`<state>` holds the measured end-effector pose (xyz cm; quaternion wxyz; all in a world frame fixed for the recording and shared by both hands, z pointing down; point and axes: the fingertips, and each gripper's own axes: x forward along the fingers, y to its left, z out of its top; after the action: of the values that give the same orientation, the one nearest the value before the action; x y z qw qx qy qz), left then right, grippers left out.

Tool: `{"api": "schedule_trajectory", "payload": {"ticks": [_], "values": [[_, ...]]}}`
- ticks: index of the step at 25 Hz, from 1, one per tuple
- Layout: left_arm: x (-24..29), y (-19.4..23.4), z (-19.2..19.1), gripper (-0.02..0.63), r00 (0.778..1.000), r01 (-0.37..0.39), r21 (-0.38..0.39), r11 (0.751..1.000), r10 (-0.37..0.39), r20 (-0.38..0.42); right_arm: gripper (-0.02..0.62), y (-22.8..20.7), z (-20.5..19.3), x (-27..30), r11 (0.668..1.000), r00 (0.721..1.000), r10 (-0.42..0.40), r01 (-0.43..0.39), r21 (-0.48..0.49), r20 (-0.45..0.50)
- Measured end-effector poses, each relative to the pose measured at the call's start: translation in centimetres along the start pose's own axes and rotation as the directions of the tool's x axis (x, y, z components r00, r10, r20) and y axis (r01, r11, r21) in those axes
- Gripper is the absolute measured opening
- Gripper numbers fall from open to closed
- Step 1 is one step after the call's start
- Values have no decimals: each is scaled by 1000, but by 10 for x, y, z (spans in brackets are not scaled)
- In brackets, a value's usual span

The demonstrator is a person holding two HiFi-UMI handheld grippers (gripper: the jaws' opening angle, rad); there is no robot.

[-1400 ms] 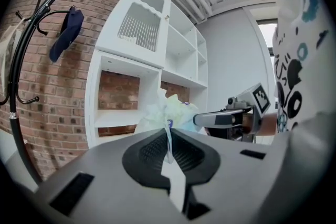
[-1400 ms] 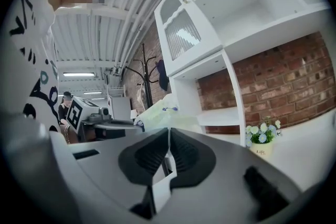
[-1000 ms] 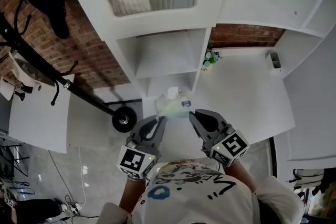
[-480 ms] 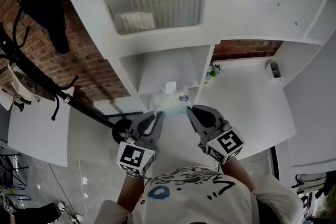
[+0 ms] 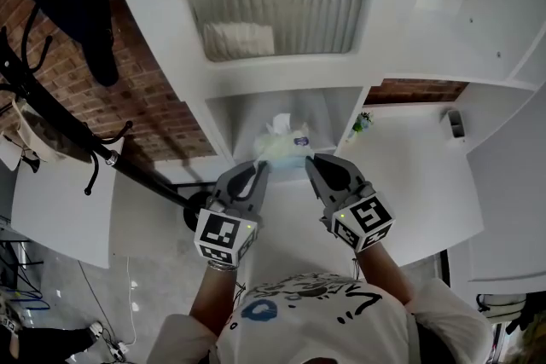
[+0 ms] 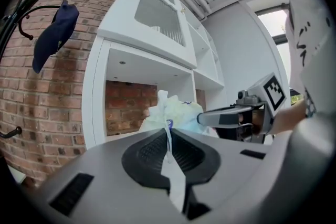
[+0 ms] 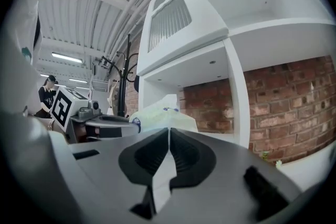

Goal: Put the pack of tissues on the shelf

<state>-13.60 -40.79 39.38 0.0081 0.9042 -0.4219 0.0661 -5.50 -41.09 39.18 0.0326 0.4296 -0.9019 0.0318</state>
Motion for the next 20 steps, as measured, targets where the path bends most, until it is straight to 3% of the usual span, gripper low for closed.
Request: {"api": "schedule_trajectory", "payload": {"ticks": [20], "values": [[57, 45, -20, 23, 998, -42, -96, 994, 38, -45, 31, -41, -15, 53, 995, 993, -90, 86, -55, -80]]}}
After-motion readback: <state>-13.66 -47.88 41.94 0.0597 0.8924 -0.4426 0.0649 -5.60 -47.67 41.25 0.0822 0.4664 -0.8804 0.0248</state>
